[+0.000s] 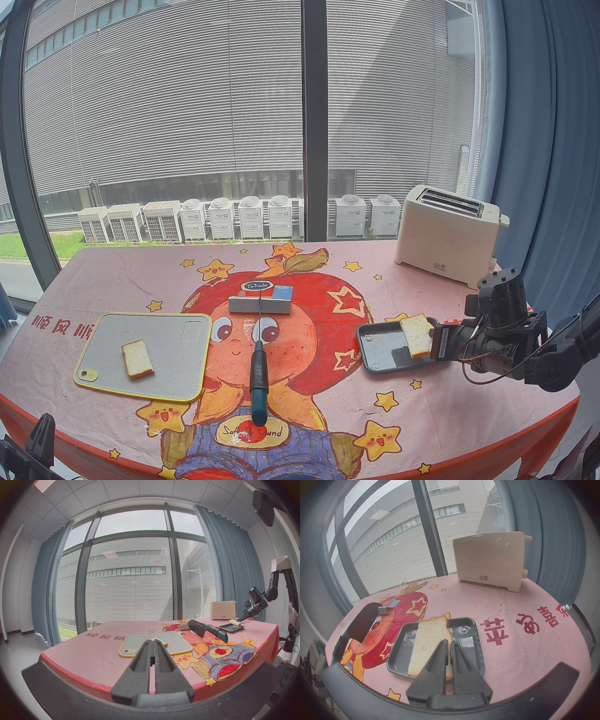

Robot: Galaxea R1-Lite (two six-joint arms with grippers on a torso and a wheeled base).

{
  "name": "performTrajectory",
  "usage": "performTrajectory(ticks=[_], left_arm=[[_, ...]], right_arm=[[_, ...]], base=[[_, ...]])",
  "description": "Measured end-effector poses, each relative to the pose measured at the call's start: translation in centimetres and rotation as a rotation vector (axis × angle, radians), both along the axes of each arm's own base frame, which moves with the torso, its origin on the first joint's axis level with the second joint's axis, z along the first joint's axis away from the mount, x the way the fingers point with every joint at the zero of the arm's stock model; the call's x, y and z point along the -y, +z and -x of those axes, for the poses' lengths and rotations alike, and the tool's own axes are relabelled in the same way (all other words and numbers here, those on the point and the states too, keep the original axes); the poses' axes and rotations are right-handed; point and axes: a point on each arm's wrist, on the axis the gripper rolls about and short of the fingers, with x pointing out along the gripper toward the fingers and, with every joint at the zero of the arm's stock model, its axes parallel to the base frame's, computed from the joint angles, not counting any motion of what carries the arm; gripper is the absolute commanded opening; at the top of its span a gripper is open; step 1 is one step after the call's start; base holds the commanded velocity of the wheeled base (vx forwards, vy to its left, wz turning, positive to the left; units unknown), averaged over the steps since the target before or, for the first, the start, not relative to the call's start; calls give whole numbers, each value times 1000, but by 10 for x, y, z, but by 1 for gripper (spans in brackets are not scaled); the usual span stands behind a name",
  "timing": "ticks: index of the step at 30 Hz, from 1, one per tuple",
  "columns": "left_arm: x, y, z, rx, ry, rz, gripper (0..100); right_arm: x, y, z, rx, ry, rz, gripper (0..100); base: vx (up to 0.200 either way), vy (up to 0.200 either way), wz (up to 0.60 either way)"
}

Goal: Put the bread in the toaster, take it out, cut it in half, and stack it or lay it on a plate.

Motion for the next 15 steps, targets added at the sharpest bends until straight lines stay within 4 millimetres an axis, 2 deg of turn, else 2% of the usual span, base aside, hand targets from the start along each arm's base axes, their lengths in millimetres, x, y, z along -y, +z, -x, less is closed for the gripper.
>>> performTrajectory(ticks=[15], left_arm=[[0, 0, 0, 0, 0, 0, 0]], right_arm=[[1, -3, -1, -10, -6, 8, 0]], base=[[0, 0, 0]])
